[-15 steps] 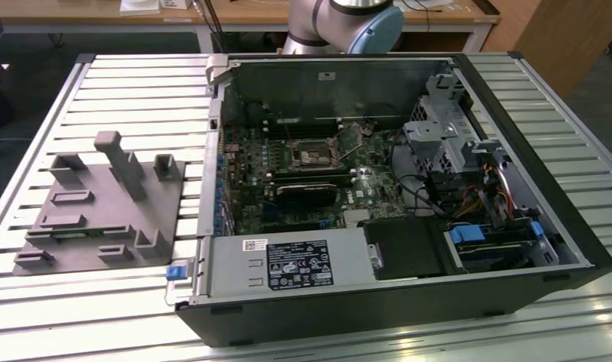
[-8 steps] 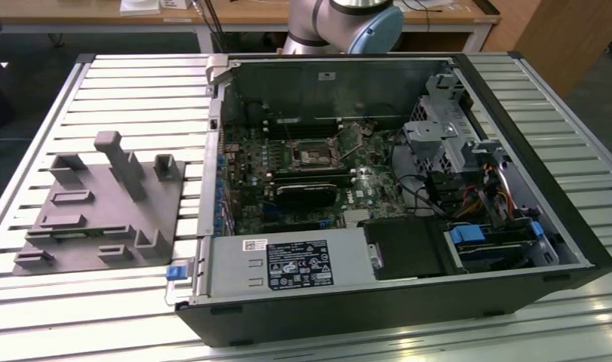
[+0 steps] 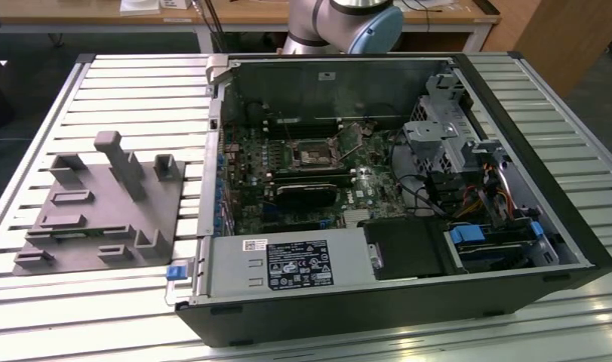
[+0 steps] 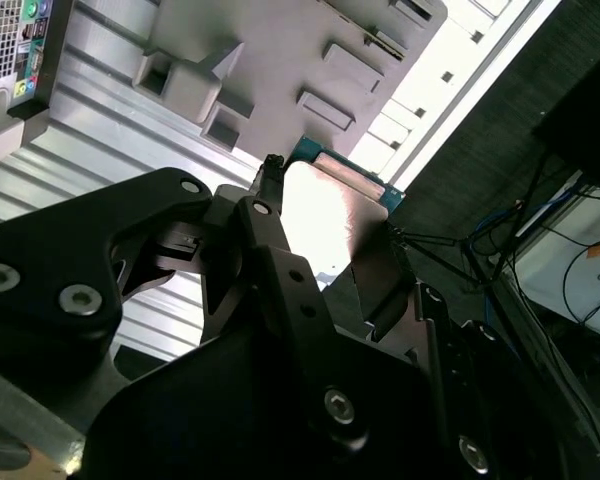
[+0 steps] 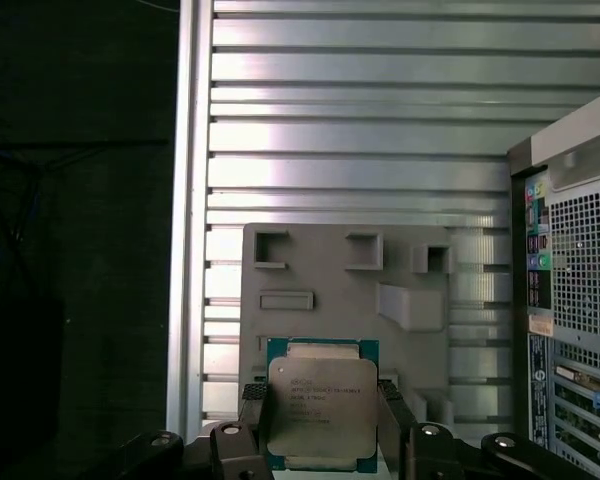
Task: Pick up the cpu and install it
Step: 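Pick up the cpu and move it towards the insertion slot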
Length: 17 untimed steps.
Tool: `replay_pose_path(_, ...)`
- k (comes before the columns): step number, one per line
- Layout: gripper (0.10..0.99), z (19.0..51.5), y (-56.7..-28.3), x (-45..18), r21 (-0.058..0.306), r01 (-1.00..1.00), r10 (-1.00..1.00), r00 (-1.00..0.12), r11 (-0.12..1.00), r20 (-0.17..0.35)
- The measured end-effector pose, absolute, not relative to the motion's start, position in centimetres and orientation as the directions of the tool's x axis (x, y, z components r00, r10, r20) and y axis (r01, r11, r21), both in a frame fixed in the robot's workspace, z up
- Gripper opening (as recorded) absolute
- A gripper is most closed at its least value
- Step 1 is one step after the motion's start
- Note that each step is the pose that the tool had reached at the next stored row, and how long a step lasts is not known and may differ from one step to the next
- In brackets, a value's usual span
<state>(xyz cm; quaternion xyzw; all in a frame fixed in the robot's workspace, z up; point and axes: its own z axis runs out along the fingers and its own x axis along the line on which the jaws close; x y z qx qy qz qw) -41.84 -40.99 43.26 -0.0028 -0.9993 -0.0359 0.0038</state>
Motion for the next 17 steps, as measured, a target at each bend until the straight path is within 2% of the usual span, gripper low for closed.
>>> replay_pose_path(17, 0.525, 44.09, -40.98, -41.56, 0.072, 0.006, 0.005, -1.000, 0.997, 0.008)
